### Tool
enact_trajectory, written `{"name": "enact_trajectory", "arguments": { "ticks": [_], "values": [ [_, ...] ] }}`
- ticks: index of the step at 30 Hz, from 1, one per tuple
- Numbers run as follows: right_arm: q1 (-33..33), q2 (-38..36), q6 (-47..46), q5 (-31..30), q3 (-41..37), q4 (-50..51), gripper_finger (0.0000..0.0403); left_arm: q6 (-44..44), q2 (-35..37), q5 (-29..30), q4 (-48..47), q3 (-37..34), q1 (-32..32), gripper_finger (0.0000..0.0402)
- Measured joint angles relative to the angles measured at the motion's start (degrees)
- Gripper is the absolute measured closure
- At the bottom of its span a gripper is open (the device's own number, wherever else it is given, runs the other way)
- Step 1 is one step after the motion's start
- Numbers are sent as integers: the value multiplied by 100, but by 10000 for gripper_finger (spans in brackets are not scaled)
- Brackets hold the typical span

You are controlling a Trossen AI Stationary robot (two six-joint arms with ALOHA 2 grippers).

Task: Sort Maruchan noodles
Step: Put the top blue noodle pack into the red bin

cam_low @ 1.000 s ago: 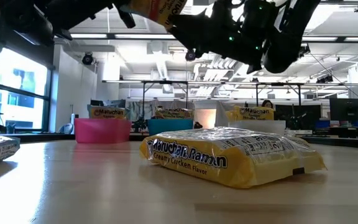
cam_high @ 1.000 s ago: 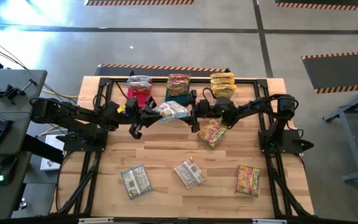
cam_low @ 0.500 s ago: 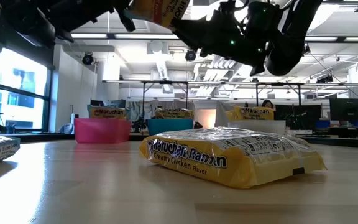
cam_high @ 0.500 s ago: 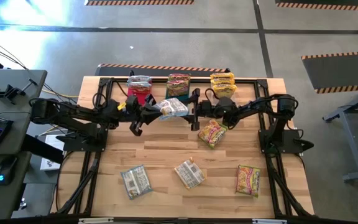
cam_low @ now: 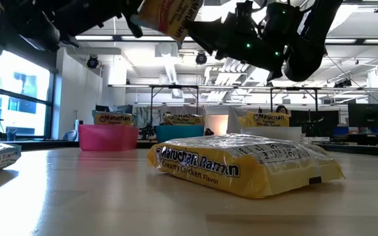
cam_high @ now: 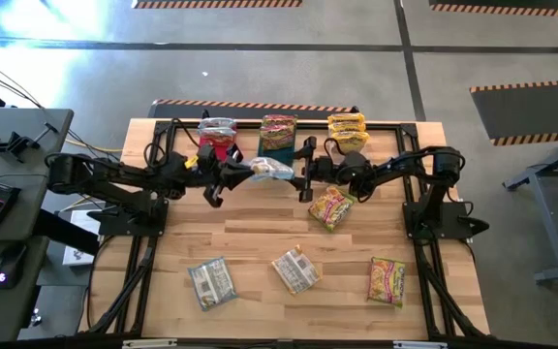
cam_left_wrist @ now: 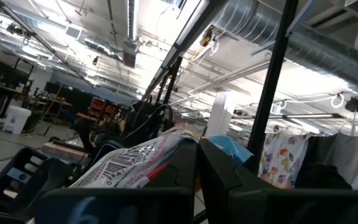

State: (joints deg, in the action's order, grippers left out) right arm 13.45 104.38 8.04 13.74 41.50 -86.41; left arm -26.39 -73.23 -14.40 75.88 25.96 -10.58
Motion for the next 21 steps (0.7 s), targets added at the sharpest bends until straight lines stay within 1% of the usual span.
{"name": "enact_trajectory", "arguments": {
  "ticks": [6,11,14,17,21],
  "values": [
    [-79,0,1,31,30,68,159,-1,0,2,51,0,-86,401],
    [-79,0,7,24,443,713,159,-2,0,-10,86,0,-108,401],
    [-70,0,247,24,743,1095,159,0,2,-12,148,0,-108,401],
    [-61,-2,318,40,945,1260,159,0,7,-41,196,0,-103,401],
    [-9,-2,316,182,981,1261,159,46,7,-88,282,0,-105,401]
  ]
}}
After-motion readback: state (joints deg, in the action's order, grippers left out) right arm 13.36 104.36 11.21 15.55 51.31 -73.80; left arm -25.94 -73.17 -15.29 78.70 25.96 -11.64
